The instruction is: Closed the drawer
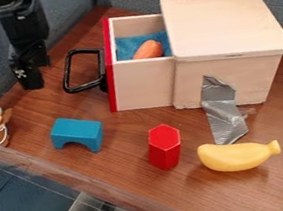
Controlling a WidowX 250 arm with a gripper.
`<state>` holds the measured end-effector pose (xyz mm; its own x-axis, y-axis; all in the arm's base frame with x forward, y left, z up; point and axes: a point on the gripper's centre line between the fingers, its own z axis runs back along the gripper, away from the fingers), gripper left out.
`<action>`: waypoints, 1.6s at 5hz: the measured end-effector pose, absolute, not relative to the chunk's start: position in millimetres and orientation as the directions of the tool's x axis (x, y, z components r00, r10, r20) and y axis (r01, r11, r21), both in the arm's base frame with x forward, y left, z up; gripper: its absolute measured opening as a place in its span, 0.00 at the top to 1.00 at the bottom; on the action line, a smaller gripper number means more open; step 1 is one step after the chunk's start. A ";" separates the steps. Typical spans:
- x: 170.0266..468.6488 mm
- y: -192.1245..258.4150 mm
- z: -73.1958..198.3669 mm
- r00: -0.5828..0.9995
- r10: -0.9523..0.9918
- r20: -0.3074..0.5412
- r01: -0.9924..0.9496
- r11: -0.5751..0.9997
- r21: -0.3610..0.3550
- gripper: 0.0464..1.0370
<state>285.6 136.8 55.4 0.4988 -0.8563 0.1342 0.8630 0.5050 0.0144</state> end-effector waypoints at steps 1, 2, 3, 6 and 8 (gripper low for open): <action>289.5 128.4 34.8 0.493 -0.861 0.124 0.869 0.494 -0.025 0.04; 293.8 126.1 28.8 0.486 -0.866 0.118 0.873 0.486 -0.031 0.04; 298.0 115.1 26.5 0.473 -0.872 0.126 0.881 0.472 -0.045 0.04; 312.1 87.9 12.4 0.439 -0.885 0.155 0.898 0.429 -0.096 0.04; 312.8 83.3 12.3 0.427 -0.890 0.161 0.904 0.416 -0.098 0.04</action>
